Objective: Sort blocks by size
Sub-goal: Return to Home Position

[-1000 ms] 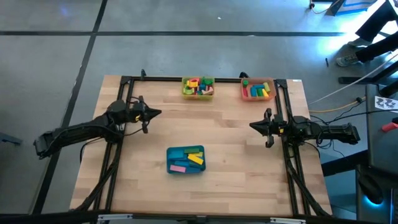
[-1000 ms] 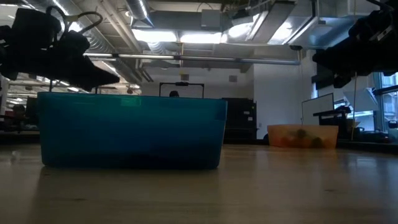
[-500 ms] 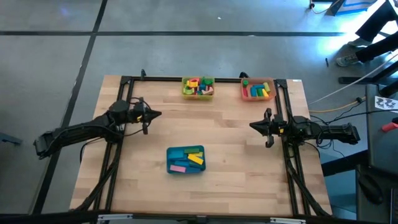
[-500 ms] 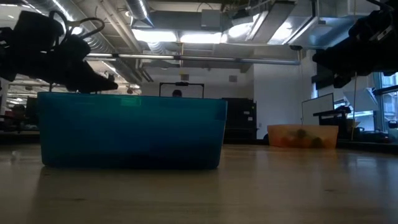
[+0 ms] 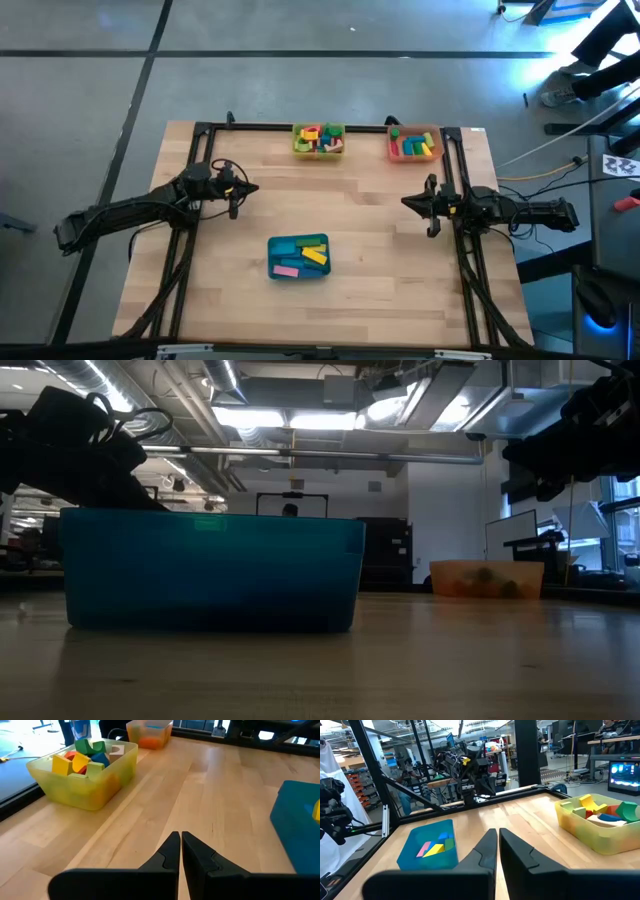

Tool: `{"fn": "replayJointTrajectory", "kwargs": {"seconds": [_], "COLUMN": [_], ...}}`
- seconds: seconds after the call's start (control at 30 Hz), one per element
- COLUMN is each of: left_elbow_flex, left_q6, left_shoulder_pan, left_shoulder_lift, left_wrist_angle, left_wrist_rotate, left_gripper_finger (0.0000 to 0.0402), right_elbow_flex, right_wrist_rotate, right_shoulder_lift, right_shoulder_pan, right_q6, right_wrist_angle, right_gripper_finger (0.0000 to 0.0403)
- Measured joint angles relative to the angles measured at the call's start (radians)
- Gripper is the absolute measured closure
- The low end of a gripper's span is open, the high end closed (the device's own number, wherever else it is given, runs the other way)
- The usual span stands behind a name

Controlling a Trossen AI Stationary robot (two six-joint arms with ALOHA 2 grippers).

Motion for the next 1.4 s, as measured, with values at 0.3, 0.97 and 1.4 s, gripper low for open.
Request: {"fn": "replayJointTrajectory", "kwargs": {"seconds": [0.3,0.97,1.4], "left_elbow_flex": [0.000,0.000,0.000], "left_q6": [0.000,0.000,0.000], "left_shoulder_pan": [0.000,0.000,0.000], "left_shoulder_lift": [0.000,0.001,0.001], "left_wrist_angle": [-0.002,-0.003,-0.004], "left_wrist_rotate": [0.000,0.000,0.000], "left_gripper_finger": [0.0398,0.0398,0.0398], "right_elbow_flex": [0.000,0.000,0.000], "right_wrist_rotate": [0.000,-0.002,-0.001], "right_shoulder_lift": [0.000,0.045,0.046], "right_shoulder_pan": [0.000,0.073,0.072], "right_q6": [0.000,0.000,0.000], "right_wrist_angle": [0.000,-0.003,-0.003], "right_gripper_finger": [0.0381,0.0381,0.0381]}}
